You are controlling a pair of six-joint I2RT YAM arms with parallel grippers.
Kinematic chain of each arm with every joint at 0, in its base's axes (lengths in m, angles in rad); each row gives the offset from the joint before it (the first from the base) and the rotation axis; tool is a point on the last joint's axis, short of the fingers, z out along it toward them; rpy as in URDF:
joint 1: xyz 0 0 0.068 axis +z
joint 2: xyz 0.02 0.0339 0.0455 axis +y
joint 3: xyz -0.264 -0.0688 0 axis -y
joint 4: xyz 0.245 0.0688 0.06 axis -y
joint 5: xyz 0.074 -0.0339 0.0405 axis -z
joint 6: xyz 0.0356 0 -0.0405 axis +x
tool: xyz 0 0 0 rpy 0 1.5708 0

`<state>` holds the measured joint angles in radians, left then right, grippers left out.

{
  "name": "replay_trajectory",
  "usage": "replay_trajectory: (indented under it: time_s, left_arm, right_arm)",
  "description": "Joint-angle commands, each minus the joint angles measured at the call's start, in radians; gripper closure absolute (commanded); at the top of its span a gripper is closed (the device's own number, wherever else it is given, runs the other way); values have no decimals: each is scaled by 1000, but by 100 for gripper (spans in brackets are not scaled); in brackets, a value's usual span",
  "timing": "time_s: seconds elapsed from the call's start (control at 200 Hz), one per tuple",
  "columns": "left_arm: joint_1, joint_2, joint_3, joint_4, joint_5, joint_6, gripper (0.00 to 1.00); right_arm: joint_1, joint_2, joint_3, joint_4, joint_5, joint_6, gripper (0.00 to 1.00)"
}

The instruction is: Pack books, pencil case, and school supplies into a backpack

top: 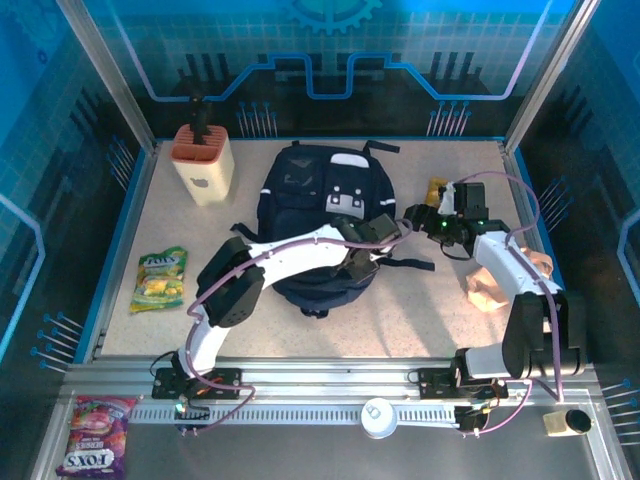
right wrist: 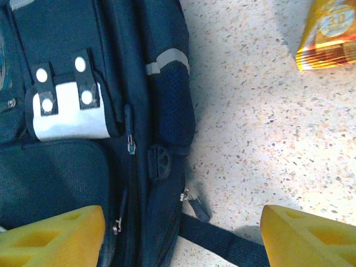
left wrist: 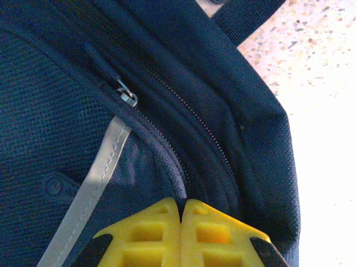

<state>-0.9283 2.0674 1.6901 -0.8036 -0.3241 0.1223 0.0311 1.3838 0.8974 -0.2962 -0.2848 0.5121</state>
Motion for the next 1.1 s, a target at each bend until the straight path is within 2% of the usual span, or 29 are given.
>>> replay_trajectory:
  time_s: [0.0, 0.18, 0.32, 0.6, 0.79, 0.885, 0.991, 1.096]
  left_arm:
    - [49, -152, -62, 47, -14, -34, 100]
    - [117, -333, -221, 168, 101, -57, 100]
    - [165, -413, -298, 211, 166, -75, 100]
    - [189, -463, -350, 239, 187, -64, 100]
    - [196, -473, -364, 244, 187, -66, 100]
    - [199, -482, -373, 246, 189, -65, 100]
    - [204, -487, -380, 250, 189, -66, 100]
    - [207, -488, -380, 251, 185, -69, 100]
  right_arm:
    - [30, 31, 8, 25, -62, -59, 27]
    - [124, 112, 81, 68, -103, -79, 30]
    - [177, 189, 154, 117, -171, -78, 34]
    - [258, 388, 322, 120, -211, -100, 41]
    - [255, 483, 416, 109, -113, -121, 44]
    - [249, 525, 444, 104, -122, -157, 43]
    - [248, 568, 471, 73, -171, -215, 43]
    - [251, 579, 450, 61, -288, -261, 43]
